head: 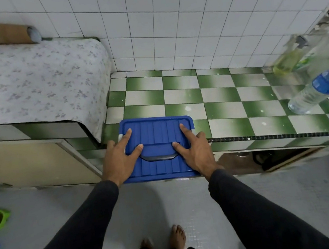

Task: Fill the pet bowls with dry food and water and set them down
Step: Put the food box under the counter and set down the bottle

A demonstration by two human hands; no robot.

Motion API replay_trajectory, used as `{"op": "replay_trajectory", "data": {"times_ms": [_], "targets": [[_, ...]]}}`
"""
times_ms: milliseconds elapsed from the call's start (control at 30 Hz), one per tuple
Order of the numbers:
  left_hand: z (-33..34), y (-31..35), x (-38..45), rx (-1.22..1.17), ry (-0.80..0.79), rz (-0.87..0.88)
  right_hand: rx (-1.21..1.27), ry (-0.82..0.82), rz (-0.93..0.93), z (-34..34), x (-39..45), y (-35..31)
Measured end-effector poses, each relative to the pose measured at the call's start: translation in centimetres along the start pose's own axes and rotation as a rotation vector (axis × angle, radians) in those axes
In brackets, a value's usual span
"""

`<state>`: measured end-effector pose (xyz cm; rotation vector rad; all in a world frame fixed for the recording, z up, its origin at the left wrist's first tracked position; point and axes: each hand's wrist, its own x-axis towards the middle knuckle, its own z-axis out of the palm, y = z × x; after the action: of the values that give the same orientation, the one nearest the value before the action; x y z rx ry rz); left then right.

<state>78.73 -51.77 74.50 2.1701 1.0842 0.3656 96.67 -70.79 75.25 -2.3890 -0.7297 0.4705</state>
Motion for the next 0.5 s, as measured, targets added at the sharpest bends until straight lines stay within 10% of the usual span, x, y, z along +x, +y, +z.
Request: {"op": "replay_trajectory", "data": {"times_ms": [500], "targets": [[1.6, -8.0, -6.7, 0.038, -0.064, 0.015, -0.004, -0.018, 0.095, 7.3, -7.9, 2.6]]}}
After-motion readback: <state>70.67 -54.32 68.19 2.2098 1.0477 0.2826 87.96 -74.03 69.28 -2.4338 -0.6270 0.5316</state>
